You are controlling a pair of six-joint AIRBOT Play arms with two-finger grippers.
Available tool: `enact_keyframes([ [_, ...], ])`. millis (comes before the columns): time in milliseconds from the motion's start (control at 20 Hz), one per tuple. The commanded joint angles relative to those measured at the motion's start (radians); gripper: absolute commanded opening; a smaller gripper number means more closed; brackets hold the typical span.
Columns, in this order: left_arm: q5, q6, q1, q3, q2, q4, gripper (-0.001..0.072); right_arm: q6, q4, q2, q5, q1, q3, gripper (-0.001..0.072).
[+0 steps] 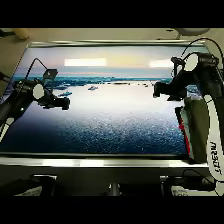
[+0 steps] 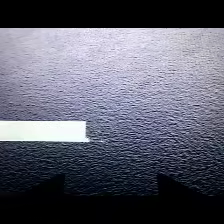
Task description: Fold the shirts.
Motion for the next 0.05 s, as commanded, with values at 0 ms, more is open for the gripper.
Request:
enact_keyframes([
  [0,0.002,-0.001,0.000,-0.001,0.001,0.000,0.0717,0.003,0.001,0.000,-0.002,0.002,0.000,0.0680],
])
